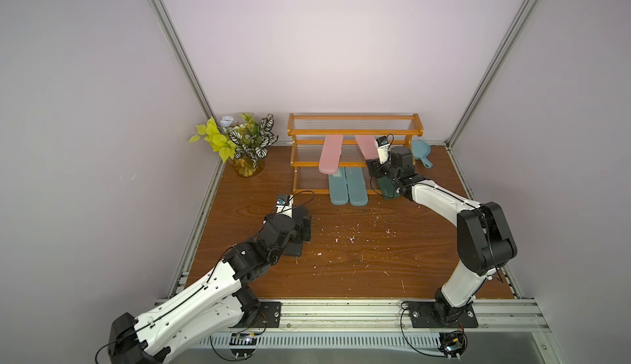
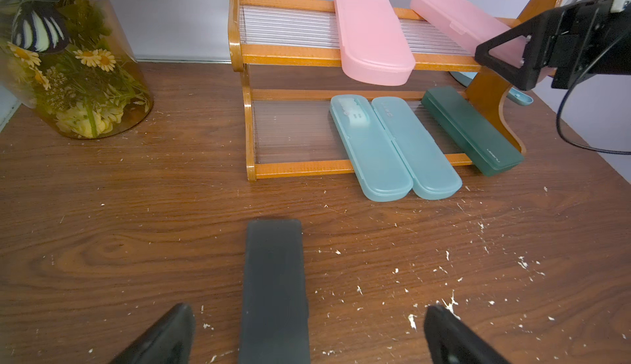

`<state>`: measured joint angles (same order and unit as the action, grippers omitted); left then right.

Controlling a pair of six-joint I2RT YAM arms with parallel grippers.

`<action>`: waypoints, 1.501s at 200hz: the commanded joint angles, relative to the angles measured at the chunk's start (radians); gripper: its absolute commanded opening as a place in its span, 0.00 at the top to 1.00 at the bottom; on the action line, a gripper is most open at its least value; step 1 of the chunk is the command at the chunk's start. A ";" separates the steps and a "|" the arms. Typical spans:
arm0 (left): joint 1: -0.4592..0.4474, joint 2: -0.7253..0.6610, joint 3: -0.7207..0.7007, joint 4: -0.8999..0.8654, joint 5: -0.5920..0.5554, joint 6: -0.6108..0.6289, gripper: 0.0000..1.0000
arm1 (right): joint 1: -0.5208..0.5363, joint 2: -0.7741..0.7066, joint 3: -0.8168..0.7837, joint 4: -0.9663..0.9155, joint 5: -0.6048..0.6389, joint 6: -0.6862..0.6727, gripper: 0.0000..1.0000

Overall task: Remove the pencil cases from the shelf
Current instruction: Pick up the pencil case from the shelf.

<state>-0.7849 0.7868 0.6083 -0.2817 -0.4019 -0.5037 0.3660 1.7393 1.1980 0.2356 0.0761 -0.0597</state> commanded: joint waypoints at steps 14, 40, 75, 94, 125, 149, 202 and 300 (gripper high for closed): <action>0.010 -0.007 -0.012 -0.005 -0.014 0.016 0.01 | 0.011 -0.090 -0.018 0.027 0.046 0.031 0.28; 0.012 -0.003 -0.003 0.001 -0.021 0.024 0.01 | 0.015 -0.148 -0.057 0.027 0.047 0.051 0.28; 0.011 0.000 0.001 0.016 -0.029 0.031 0.01 | 0.023 -0.235 -0.119 0.018 0.037 0.082 0.28; 0.011 0.001 0.007 0.024 -0.033 0.032 0.01 | 0.034 -0.297 -0.173 0.015 0.030 0.097 0.29; 0.012 0.007 0.024 0.034 -0.039 0.042 0.01 | 0.066 -0.413 -0.267 -0.011 0.024 0.112 0.29; 0.011 0.018 0.045 0.041 -0.042 0.048 0.01 | 0.096 -0.510 -0.343 -0.035 0.022 0.125 0.29; 0.012 0.030 0.073 0.061 -0.057 0.033 0.01 | 0.204 -0.699 -0.486 -0.086 0.046 0.170 0.29; 0.013 -0.049 0.047 0.007 -0.110 -0.092 0.01 | 0.520 -0.792 -0.669 -0.046 0.182 0.292 0.29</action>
<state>-0.7837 0.7658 0.6582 -0.2363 -0.4744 -0.5465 0.8299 0.9554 0.5442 0.1108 0.1898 0.1776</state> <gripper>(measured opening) 0.989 0.801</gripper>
